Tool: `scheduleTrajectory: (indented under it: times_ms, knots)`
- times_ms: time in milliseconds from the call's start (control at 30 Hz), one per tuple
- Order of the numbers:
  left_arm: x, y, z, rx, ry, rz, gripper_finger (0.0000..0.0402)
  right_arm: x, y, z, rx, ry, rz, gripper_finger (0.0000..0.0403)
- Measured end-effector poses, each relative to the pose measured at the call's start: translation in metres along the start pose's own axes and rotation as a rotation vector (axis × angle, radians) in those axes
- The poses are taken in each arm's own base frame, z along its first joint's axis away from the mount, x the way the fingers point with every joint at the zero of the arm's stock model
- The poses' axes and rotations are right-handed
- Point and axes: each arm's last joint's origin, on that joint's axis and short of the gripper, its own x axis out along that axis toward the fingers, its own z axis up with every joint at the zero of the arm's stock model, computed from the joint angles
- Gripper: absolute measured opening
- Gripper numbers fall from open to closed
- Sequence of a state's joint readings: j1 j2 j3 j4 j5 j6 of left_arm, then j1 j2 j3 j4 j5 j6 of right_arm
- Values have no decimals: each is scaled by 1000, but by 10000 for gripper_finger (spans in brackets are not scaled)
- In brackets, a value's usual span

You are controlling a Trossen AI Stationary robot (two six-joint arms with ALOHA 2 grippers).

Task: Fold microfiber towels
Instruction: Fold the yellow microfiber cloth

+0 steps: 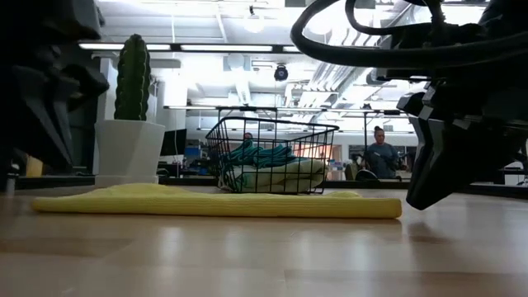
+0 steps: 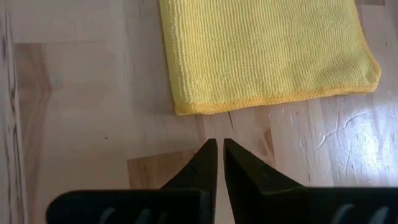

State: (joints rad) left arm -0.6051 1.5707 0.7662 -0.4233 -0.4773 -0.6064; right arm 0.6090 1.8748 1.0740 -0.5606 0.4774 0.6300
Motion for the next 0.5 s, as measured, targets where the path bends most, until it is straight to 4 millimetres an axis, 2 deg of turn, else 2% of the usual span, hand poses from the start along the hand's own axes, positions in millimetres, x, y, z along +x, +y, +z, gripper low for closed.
scheduleTrajectory:
  times_ms: [233,500]
  knots:
    - [-7,-12,-2,-64,-8,-62,6,0,0,0,2,-1,1,20]
    - [-8,-14,-4,-80,-6,-66,55,1,-1,0,6,-28,-20,20]
